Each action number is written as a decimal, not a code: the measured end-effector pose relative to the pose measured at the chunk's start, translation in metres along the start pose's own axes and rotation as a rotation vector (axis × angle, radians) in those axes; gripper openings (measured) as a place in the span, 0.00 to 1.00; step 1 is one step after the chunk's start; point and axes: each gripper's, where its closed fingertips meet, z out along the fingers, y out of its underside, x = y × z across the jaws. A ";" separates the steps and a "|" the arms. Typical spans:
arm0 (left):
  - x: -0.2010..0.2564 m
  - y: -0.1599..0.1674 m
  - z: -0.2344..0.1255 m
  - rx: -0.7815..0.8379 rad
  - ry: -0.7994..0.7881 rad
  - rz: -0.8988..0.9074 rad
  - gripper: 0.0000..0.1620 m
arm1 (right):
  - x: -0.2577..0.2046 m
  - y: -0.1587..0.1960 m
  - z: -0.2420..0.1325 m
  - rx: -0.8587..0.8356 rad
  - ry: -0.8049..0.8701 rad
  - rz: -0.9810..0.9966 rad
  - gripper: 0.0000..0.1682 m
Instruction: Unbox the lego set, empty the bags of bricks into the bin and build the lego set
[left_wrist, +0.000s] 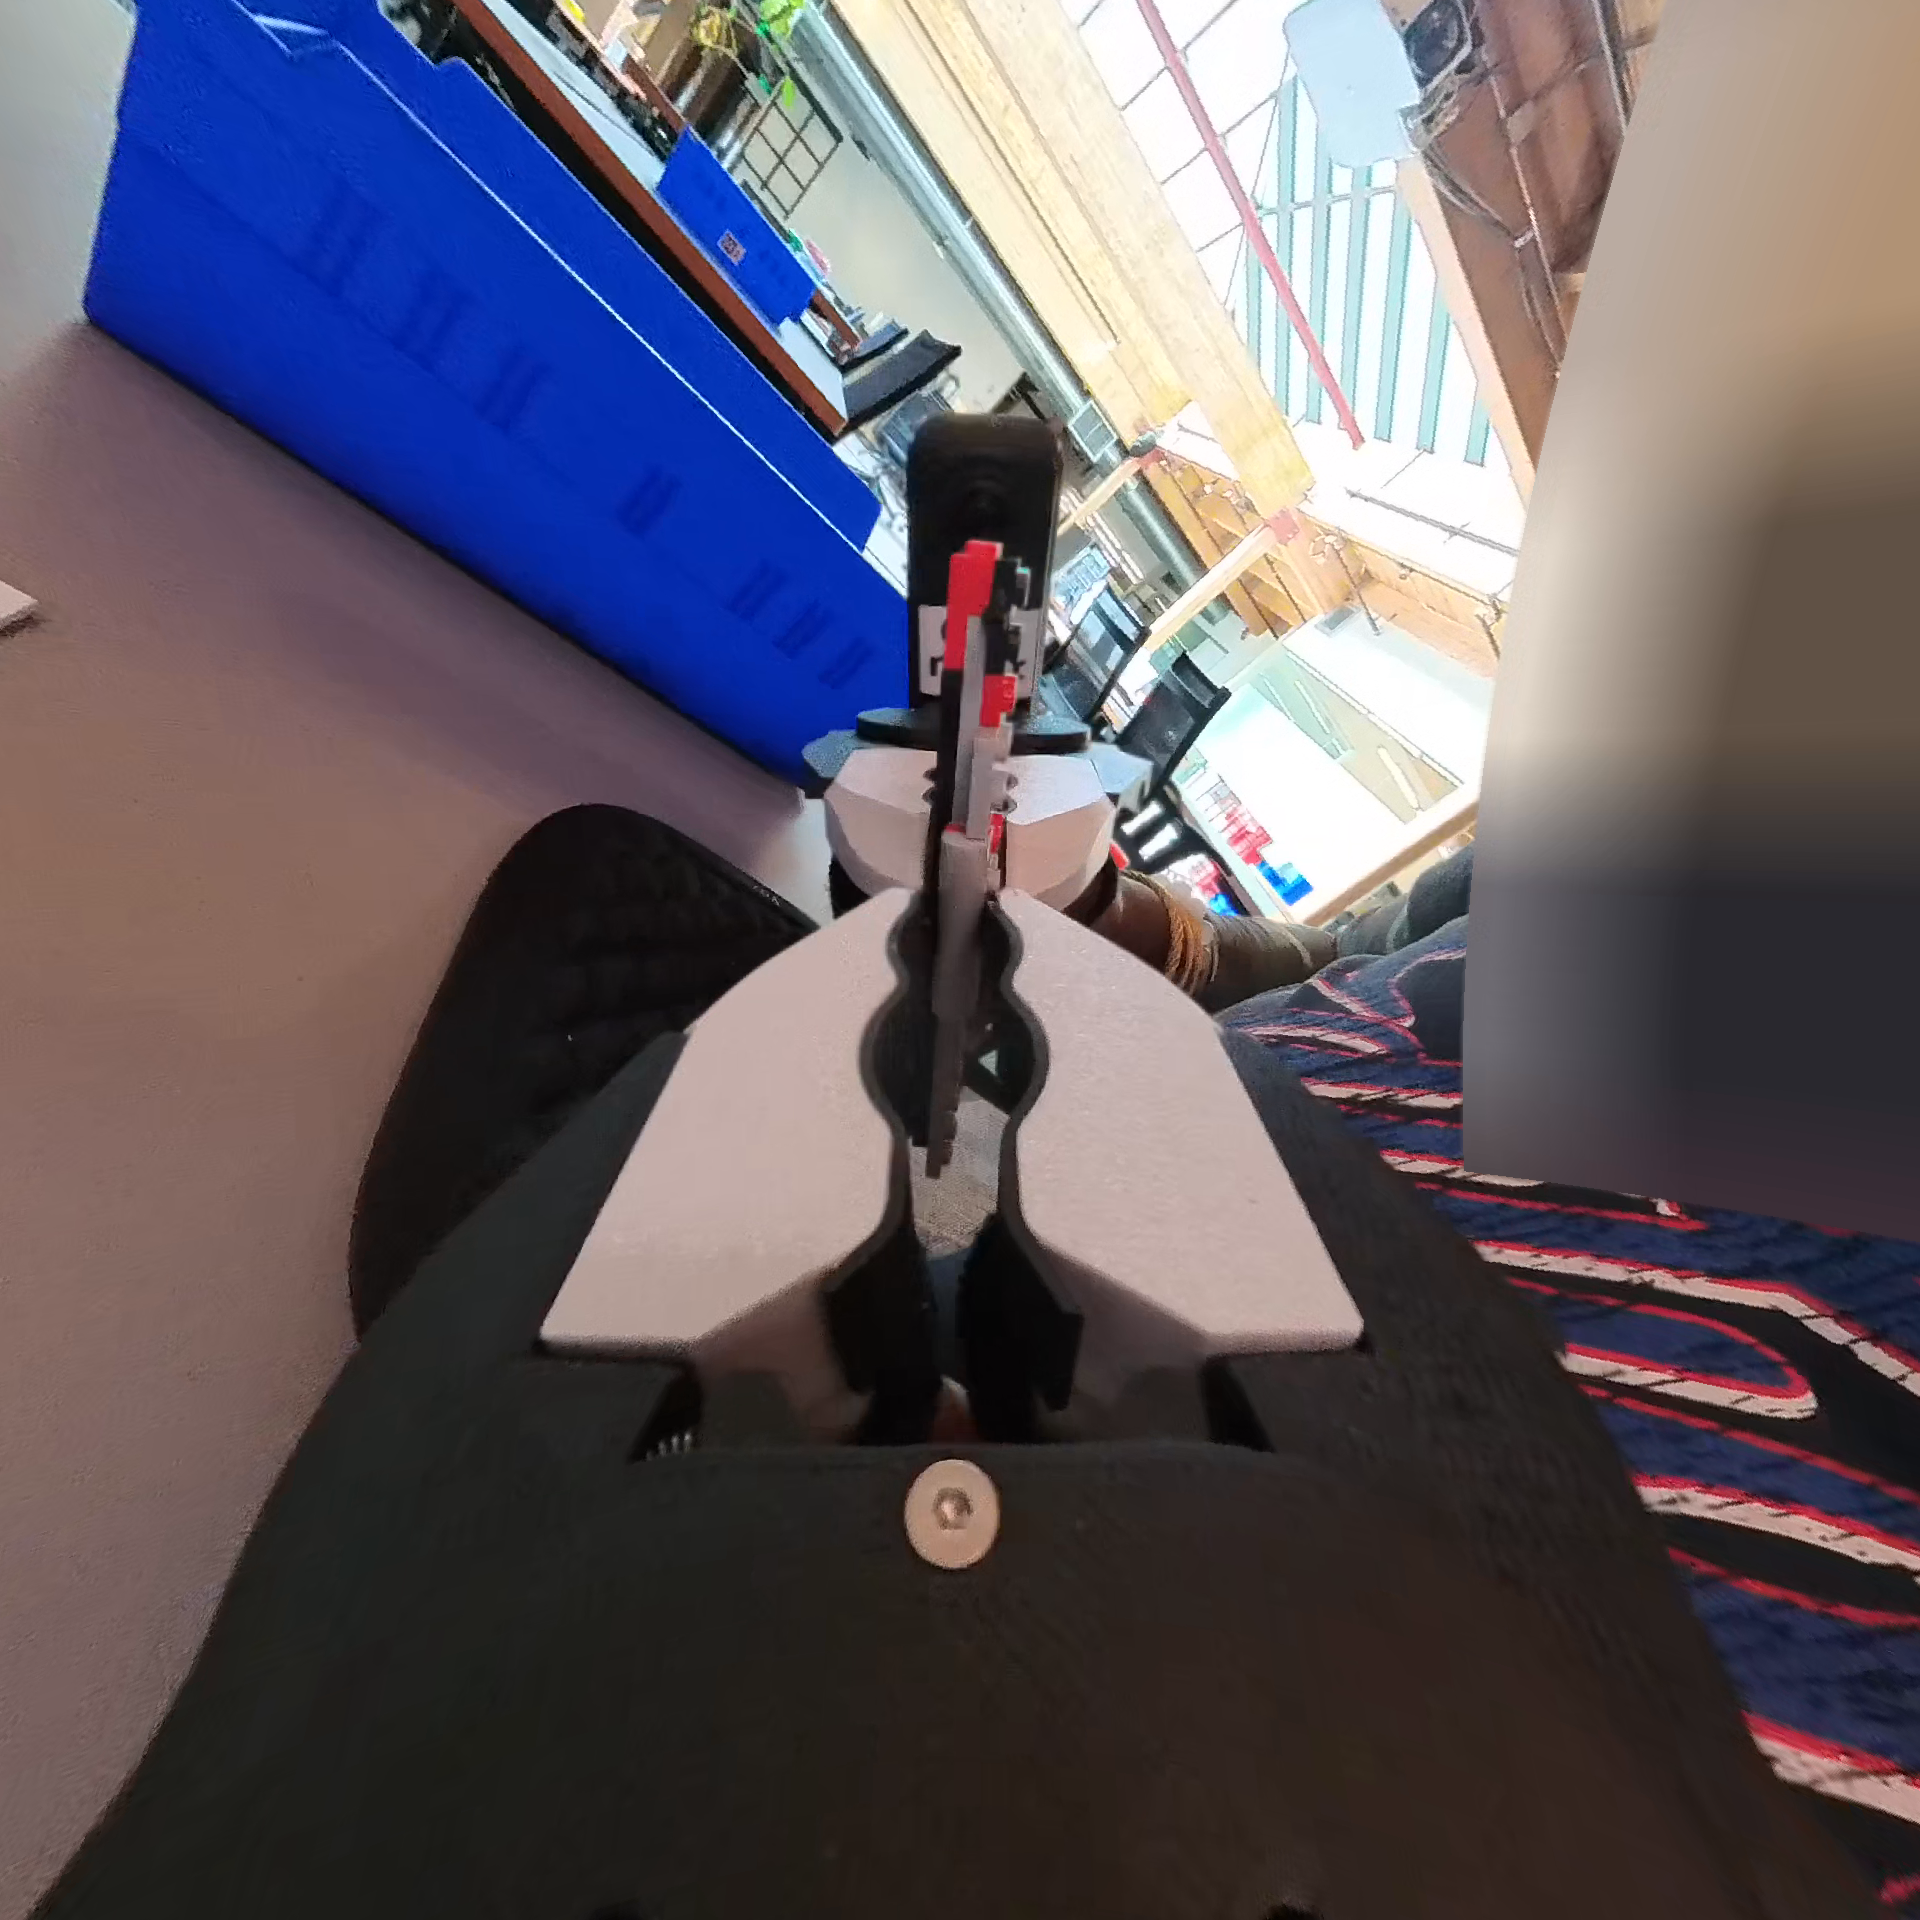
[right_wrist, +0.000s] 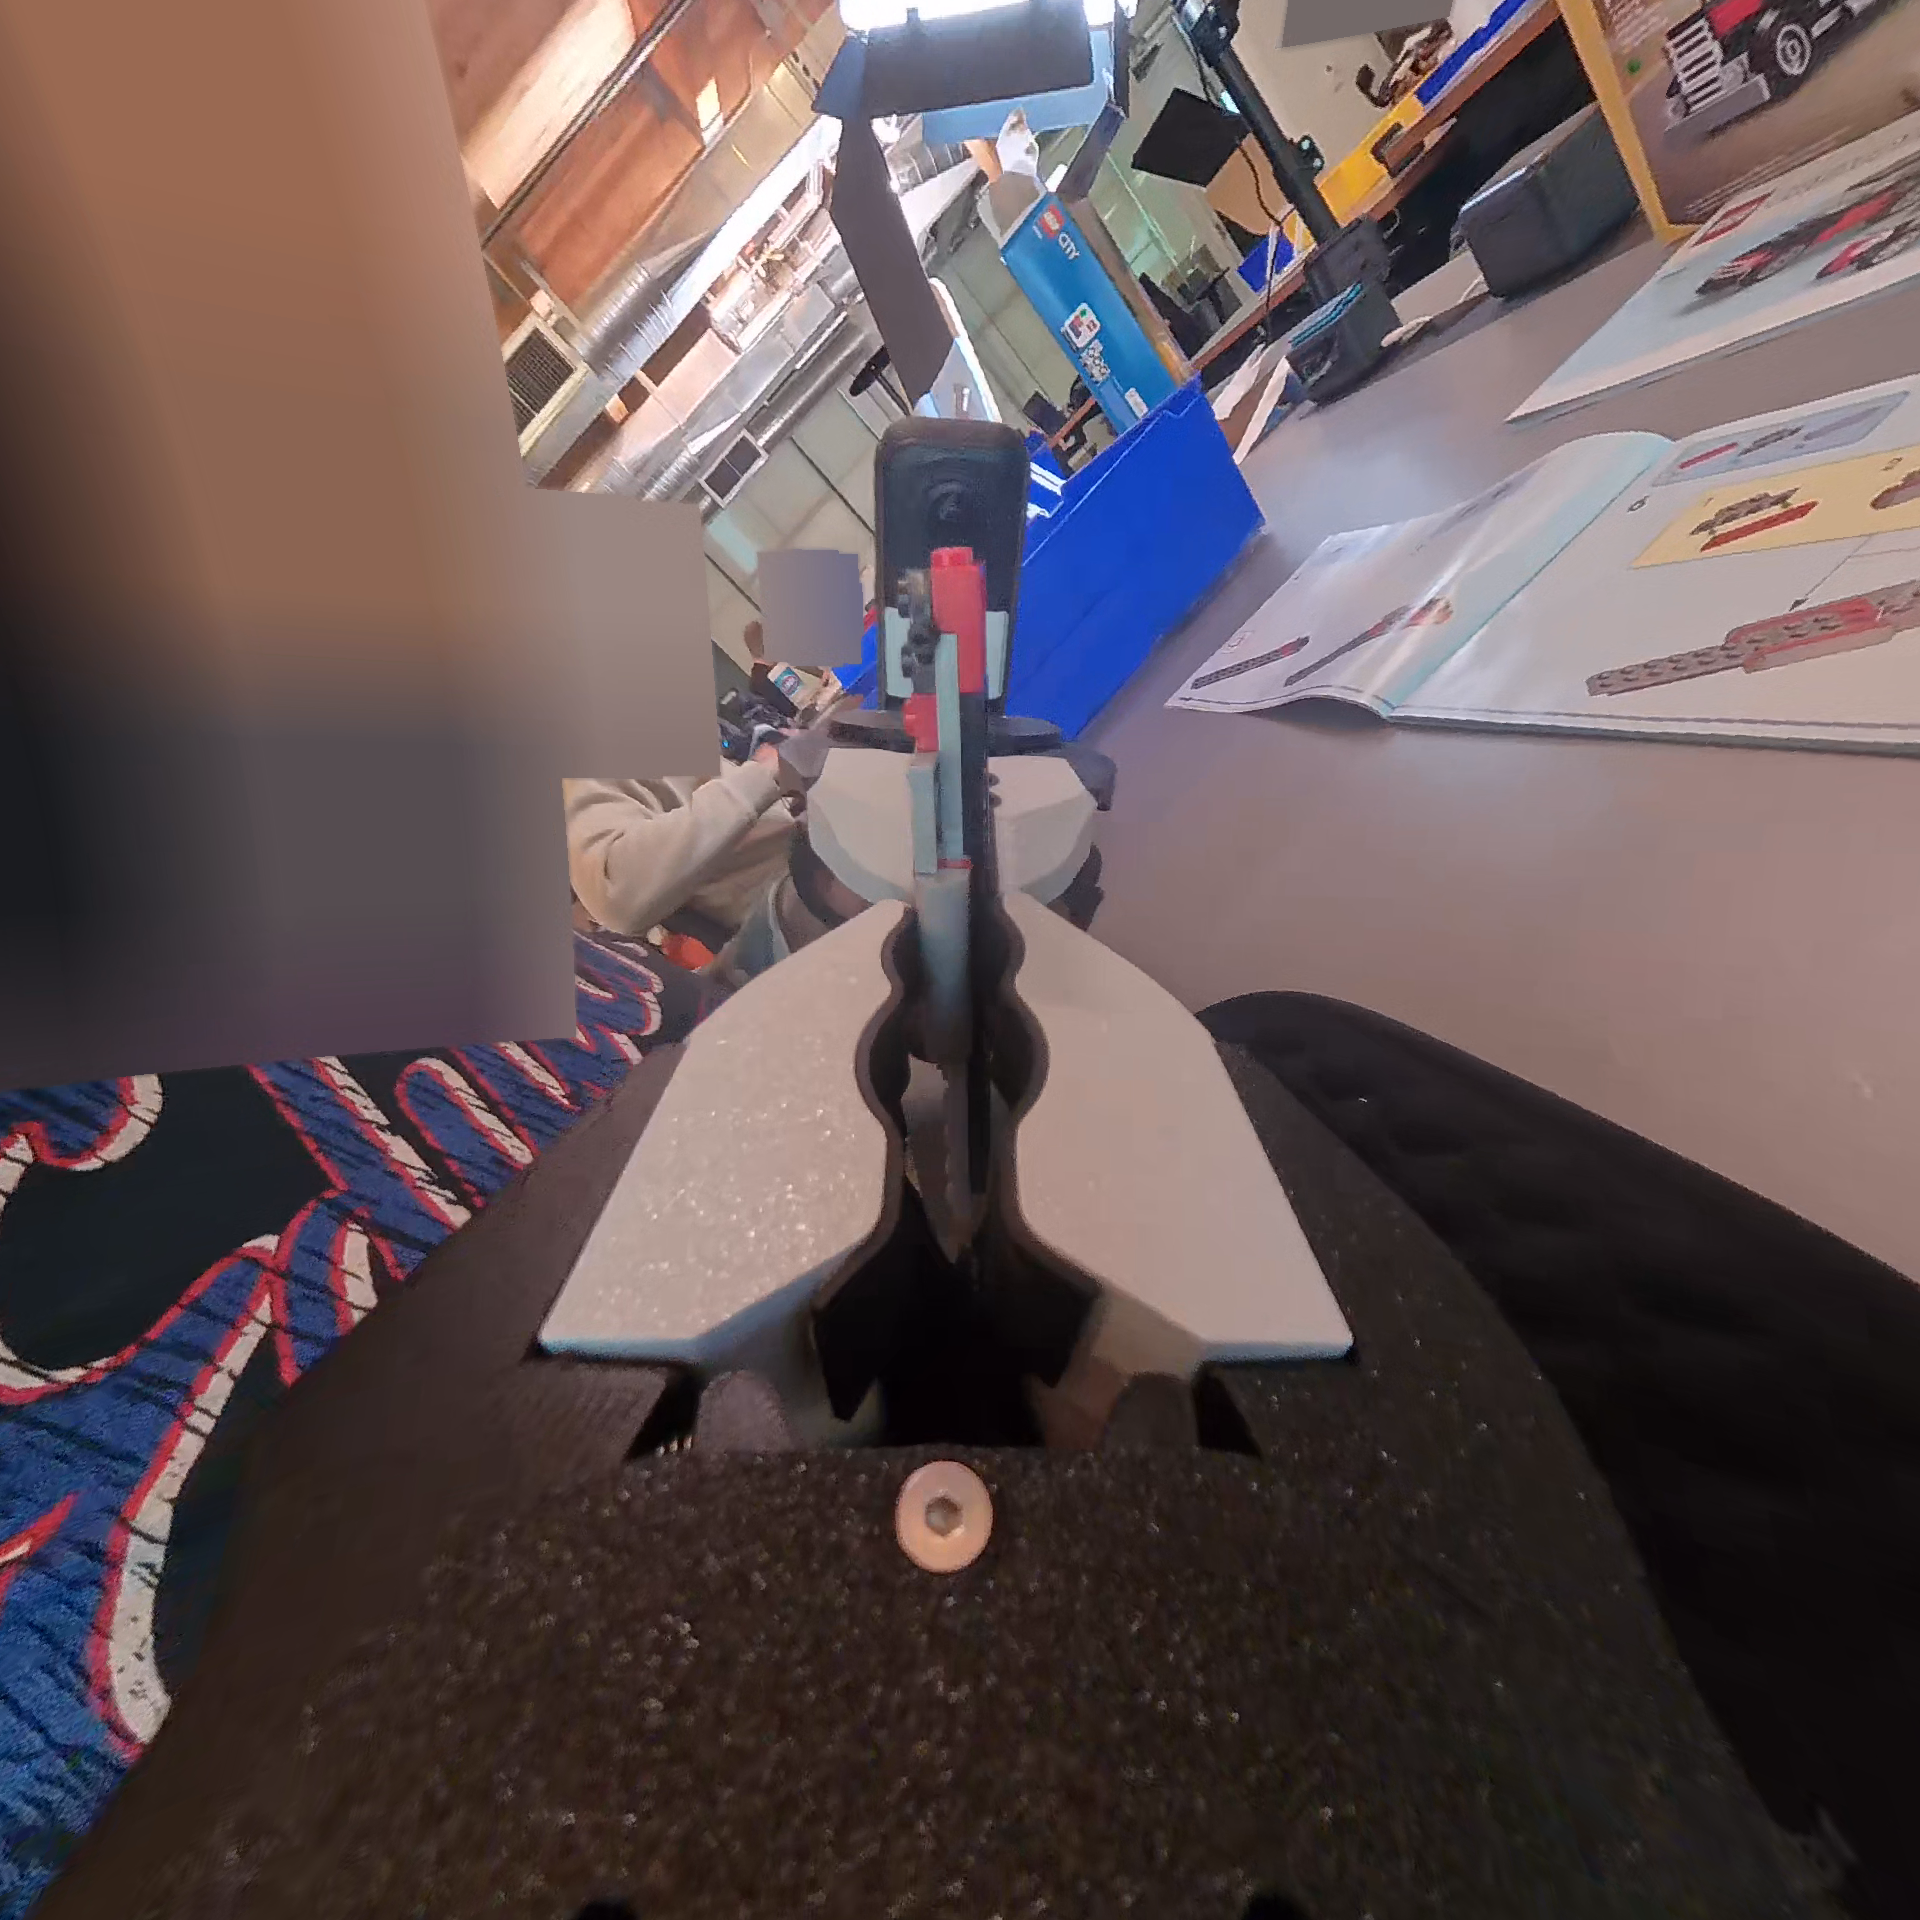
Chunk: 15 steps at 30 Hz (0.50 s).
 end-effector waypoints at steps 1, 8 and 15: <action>0.000 0.000 0.000 0.002 -0.011 0.010 0.06 | 0.000 0.001 0.000 -0.007 0.007 -0.019 0.07; -0.002 0.003 -0.004 0.024 -0.045 0.000 0.06 | 0.001 0.004 0.003 -0.051 0.054 -0.131 0.07; -0.004 0.004 -0.005 0.044 -0.066 0.012 0.06 | 0.002 0.004 0.004 -0.050 0.068 -0.153 0.07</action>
